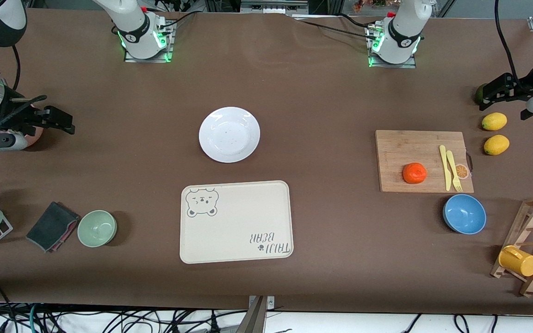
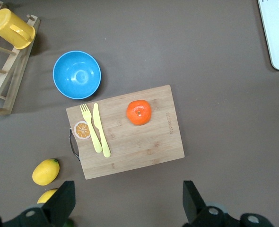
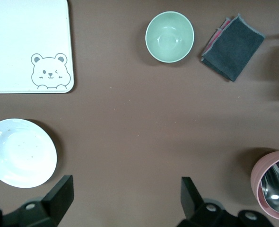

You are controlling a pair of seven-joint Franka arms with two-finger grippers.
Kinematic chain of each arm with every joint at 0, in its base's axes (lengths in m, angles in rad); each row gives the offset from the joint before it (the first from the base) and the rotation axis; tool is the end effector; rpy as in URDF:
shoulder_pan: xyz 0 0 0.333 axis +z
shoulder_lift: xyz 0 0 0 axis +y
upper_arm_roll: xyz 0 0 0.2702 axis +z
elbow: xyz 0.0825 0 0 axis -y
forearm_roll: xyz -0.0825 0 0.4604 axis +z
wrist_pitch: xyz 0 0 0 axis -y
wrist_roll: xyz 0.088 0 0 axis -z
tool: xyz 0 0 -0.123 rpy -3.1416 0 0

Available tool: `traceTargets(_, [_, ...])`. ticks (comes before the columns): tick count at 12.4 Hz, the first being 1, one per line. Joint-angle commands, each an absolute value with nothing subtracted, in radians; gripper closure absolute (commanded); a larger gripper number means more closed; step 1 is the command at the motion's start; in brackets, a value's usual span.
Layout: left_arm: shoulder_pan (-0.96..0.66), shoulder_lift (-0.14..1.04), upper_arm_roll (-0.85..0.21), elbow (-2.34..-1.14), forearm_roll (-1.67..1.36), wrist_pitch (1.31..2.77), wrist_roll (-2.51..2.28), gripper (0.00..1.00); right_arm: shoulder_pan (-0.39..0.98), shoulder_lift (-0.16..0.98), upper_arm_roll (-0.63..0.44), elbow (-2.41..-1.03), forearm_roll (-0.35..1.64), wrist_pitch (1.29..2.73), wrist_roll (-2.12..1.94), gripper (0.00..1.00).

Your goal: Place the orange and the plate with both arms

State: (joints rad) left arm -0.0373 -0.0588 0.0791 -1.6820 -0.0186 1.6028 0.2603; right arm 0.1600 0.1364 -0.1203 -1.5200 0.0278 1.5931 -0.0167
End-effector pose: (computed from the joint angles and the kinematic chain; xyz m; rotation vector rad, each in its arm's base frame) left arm 0.6156 0.0244 0.5410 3.0969 -0.3387 -0.0263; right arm 0.6633 0.0333 0.5046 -3.1282 -0.0868 0.0977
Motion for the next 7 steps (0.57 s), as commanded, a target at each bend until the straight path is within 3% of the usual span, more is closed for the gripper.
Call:
traceTargets(1, [-0.037, -0.054, 0.078, -1.672, -0.02, 1.6, 0.281, 0.0, 0.164, 0.14, -0.123, -1.499, 0.025, 1.586, -0.017, 0.0])
traceTargets(7, [-0.069, 0.257, 0.072, -1.629, -0.169, 1.615, 0.264, 0.0, 0.164, 0.14, -0.123, -1.499, 0.025, 1.586, -0.017, 0.0])
